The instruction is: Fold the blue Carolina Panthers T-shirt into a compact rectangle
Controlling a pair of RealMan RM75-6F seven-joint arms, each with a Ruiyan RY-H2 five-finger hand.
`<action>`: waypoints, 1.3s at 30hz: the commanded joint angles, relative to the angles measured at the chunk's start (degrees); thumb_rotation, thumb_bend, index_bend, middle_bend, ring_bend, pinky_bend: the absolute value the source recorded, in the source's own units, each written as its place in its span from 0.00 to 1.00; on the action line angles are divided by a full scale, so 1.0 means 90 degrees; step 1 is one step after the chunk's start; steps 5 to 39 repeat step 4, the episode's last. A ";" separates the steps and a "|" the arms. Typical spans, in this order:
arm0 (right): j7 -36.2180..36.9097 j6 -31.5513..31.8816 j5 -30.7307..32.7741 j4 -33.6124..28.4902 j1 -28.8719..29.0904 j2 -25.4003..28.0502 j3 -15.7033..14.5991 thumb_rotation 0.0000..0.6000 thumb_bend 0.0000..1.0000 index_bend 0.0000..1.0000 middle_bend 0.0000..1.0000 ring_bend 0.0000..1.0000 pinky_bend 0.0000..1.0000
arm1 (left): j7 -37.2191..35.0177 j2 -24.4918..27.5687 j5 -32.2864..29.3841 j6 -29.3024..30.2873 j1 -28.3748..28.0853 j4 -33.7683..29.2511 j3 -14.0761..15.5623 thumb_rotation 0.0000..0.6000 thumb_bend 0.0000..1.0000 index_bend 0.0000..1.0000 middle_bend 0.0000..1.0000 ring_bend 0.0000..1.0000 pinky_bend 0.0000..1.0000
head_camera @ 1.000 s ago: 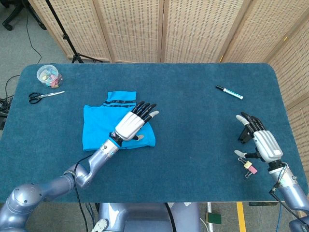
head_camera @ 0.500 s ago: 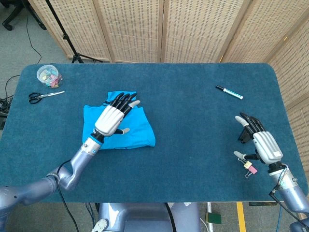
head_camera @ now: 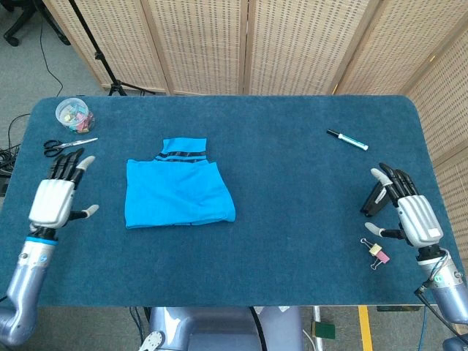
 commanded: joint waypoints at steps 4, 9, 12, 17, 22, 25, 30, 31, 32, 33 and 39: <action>-0.1084 0.0391 0.0497 0.0115 -0.0177 -0.0270 0.0334 1.00 0.00 0.00 0.00 0.00 0.00 | -0.0250 0.0415 -0.0132 0.0575 0.0728 -0.0265 0.0237 1.00 0.00 0.00 0.00 0.00 0.00; -0.1084 0.0391 0.0497 0.0115 -0.0177 -0.0270 0.0334 1.00 0.00 0.00 0.00 0.00 0.00 | -0.0250 0.0415 -0.0132 0.0575 0.0728 -0.0265 0.0237 1.00 0.00 0.00 0.00 0.00 0.00; -0.1084 0.0391 0.0497 0.0115 -0.0177 -0.0270 0.0334 1.00 0.00 0.00 0.00 0.00 0.00 | -0.0250 0.0415 -0.0132 0.0575 0.0728 -0.0265 0.0237 1.00 0.00 0.00 0.00 0.00 0.00; -0.1084 0.0391 0.0497 0.0115 -0.0177 -0.0270 0.0334 1.00 0.00 0.00 0.00 0.00 0.00 | -0.0250 0.0415 -0.0132 0.0575 0.0728 -0.0265 0.0237 1.00 0.00 0.00 0.00 0.00 0.00; -0.1084 0.0391 0.0497 0.0115 -0.0177 -0.0270 0.0334 1.00 0.00 0.00 0.00 0.00 0.00 | -0.0250 0.0415 -0.0132 0.0575 0.0728 -0.0265 0.0237 1.00 0.00 0.00 0.00 0.00 0.00; -0.1084 0.0391 0.0497 0.0115 -0.0177 -0.0270 0.0334 1.00 0.00 0.00 0.00 0.00 0.00 | -0.0250 0.0415 -0.0132 0.0575 0.0728 -0.0265 0.0237 1.00 0.00 0.00 0.00 0.00 0.00; -0.1084 0.0391 0.0497 0.0115 -0.0177 -0.0270 0.0334 1.00 0.00 0.00 0.00 0.00 0.00 | -0.0250 0.0415 -0.0132 0.0575 0.0728 -0.0265 0.0237 1.00 0.00 0.00 0.00 0.00 0.00; -0.1084 0.0391 0.0497 0.0115 -0.0177 -0.0270 0.0334 1.00 0.00 0.00 0.00 0.00 0.00 | -0.0250 0.0415 -0.0132 0.0575 0.0728 -0.0265 0.0237 1.00 0.00 0.00 0.00 0.00 0.00; -0.1084 0.0391 0.0497 0.0115 -0.0177 -0.0270 0.0334 1.00 0.00 0.00 0.00 0.00 0.00 | -0.0250 0.0415 -0.0132 0.0575 0.0728 -0.0265 0.0237 1.00 0.00 0.00 0.00 0.00 0.00; -0.1084 0.0391 0.0497 0.0115 -0.0177 -0.0270 0.0334 1.00 0.00 0.00 0.00 0.00 0.00 | -0.0250 0.0415 -0.0132 0.0575 0.0728 -0.0265 0.0237 1.00 0.00 0.00 0.00 0.00 0.00; -0.1084 0.0391 0.0497 0.0115 -0.0177 -0.0270 0.0334 1.00 0.00 0.00 0.00 0.00 0.00 | -0.0250 0.0415 -0.0132 0.0575 0.0728 -0.0265 0.0237 1.00 0.00 0.00 0.00 0.00 0.00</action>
